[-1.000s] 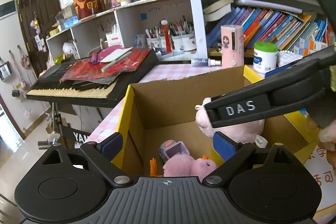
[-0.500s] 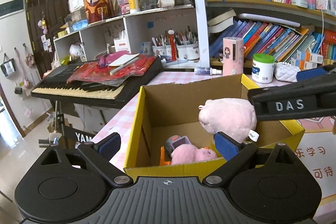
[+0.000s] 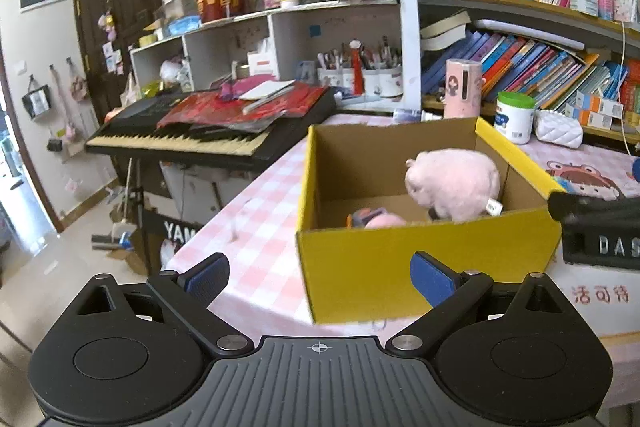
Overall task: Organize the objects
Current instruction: 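Pull both open tools back from the yellow box, then move both tools toward the blue bag and mint-green toy on the mat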
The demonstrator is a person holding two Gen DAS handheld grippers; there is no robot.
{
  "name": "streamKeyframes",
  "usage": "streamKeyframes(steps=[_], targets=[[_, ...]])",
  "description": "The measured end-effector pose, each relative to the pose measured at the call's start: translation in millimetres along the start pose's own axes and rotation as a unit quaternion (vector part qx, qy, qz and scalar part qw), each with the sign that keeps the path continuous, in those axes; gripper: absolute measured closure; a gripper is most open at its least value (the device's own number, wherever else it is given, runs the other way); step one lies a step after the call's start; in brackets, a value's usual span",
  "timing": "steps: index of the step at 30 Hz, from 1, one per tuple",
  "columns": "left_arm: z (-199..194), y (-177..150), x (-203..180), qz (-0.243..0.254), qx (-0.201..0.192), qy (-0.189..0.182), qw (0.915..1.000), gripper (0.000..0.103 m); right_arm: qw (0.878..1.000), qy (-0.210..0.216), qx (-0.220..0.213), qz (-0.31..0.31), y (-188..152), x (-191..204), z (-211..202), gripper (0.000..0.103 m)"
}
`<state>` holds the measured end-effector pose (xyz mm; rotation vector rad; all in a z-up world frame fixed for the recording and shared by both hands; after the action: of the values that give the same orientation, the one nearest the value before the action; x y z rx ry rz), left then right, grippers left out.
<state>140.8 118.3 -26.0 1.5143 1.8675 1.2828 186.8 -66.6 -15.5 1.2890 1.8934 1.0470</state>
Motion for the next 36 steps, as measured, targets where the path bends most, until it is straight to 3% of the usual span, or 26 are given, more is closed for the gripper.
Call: streamKeyframes(steps=[20, 36], targets=[[-49, -58, 26, 0.048, 0.023, -0.007, 0.9986, 0.004, 0.998, -0.018, 0.052, 0.009, -77, 49, -54, 0.006], [-66, -72, -11, 0.083, 0.024, -0.072, 0.9936, 0.004, 0.995, -0.065, 0.072, 0.033, -105, 31, -86, 0.005]])
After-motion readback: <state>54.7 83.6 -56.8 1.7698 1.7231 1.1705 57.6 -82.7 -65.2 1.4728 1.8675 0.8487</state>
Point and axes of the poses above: each gripper's, at about its wrist camera, not at the fingertips, and z roughly the way its jaws point, x to its left, y to its top, the point moved 9 cm from there along z, roughly the way its jaws point, and after that the axes turned 13 degrees about y, right-handed, at the moved point
